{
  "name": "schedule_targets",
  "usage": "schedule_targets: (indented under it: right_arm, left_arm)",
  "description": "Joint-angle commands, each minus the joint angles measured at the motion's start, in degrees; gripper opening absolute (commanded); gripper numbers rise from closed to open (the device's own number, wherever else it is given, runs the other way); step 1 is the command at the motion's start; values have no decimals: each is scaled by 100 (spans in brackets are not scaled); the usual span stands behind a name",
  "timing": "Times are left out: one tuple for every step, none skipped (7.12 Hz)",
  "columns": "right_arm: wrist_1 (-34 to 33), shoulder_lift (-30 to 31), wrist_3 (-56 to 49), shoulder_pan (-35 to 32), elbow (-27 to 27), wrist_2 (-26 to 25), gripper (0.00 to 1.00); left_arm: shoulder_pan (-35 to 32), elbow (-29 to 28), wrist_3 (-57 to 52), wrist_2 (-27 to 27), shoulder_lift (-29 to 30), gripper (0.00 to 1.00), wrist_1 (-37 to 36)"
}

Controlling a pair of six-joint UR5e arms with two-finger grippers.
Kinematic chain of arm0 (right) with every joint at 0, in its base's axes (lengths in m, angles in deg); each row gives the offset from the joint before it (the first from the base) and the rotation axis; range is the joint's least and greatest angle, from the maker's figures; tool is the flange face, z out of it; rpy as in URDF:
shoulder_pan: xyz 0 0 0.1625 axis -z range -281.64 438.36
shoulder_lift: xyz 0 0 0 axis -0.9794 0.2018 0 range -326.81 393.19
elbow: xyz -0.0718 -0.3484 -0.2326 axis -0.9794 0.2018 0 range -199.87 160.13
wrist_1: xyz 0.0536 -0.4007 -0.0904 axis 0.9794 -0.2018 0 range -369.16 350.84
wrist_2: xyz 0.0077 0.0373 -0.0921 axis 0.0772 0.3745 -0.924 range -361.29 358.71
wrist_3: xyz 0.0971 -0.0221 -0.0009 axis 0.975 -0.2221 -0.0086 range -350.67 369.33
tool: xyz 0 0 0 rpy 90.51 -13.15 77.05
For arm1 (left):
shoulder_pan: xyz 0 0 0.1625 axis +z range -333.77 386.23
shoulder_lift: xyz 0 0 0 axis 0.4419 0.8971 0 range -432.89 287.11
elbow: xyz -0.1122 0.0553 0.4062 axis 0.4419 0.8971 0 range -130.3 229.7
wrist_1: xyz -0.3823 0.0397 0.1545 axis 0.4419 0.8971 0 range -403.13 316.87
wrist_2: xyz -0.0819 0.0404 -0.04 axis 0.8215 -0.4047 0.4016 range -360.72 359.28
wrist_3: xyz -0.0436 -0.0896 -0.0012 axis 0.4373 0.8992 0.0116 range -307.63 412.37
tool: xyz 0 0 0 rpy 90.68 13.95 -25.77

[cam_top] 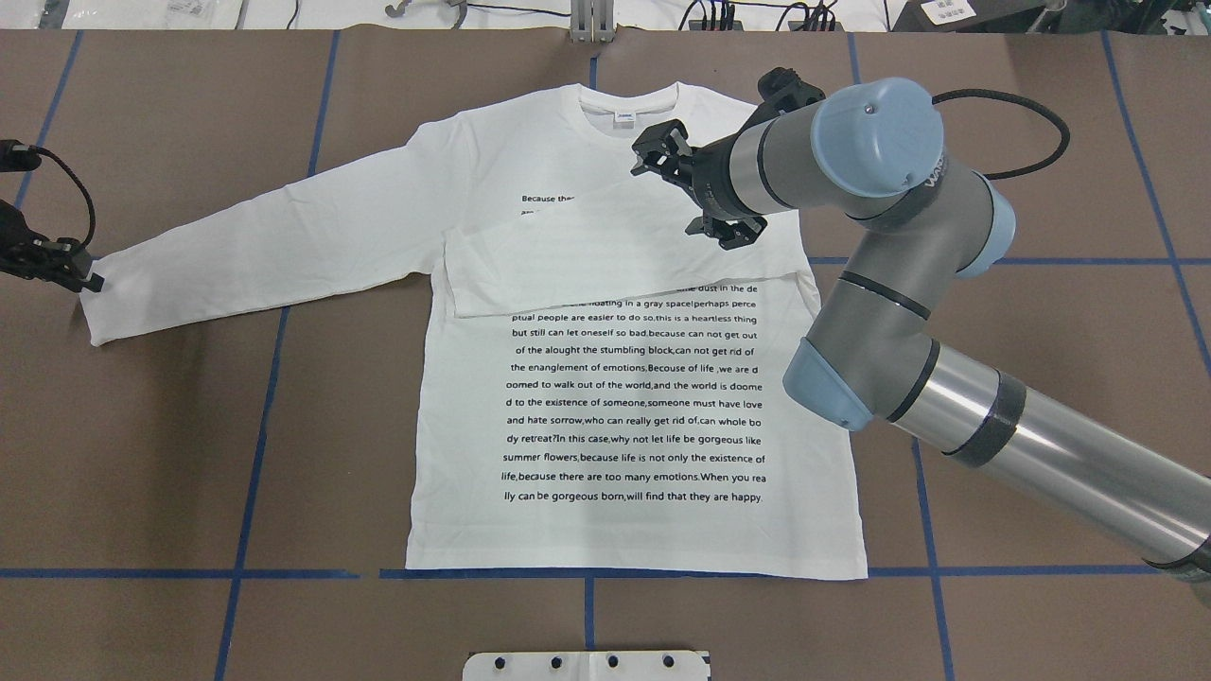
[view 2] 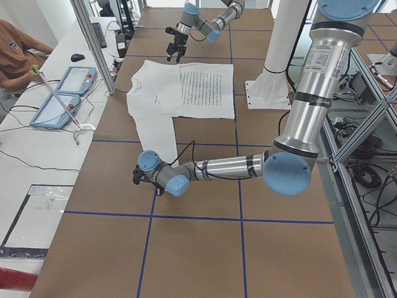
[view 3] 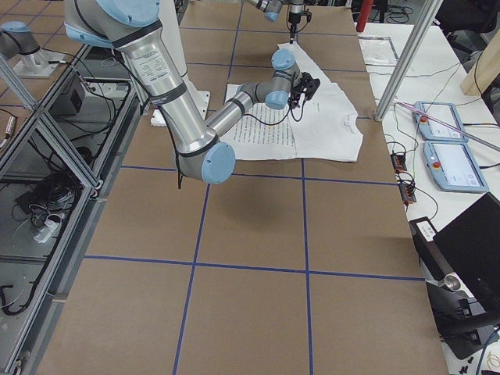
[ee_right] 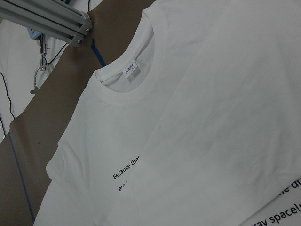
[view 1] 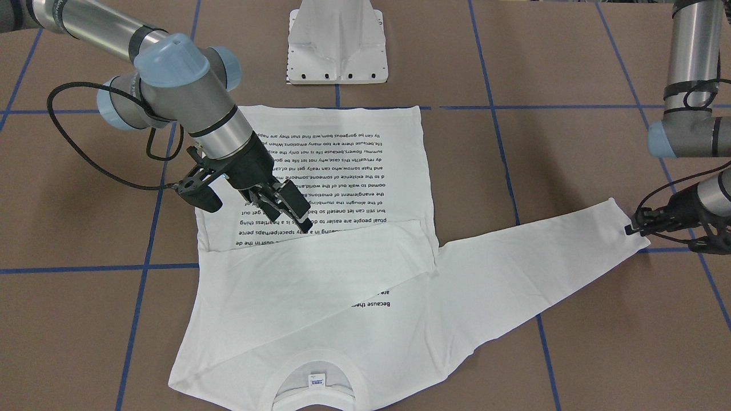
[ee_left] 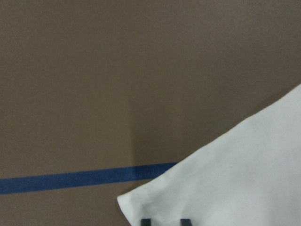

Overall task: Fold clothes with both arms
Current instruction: 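Fold the held sleeve across the shirt chest and release it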

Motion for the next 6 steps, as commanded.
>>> schedule_targets:
  right_arm:
    - [-3, 14, 0, -72, 0, 21, 96]
    - [-3, 14, 0, -72, 0, 30, 96]
    - [-3, 48, 9, -107, -18, 82, 96]
    - [-3, 66, 0, -125, -9, 100, 96]
    - [-3, 75, 9, -151, -9, 100, 96]
    - [-3, 84, 9, -152, -9, 109, 96]
  left_arm:
    - [0, 129, 37, -29, -2, 0, -18]
    - [0, 139, -23, -47, -2, 47, -10]
    - [0, 122, -41, -377, 15, 58, 8]
    - [0, 113, -42, -676, 68, 61, 8]
    - [0, 113, -15, -679, 68, 61, 8]
    - [0, 87, -15, -679, 68, 61, 8]
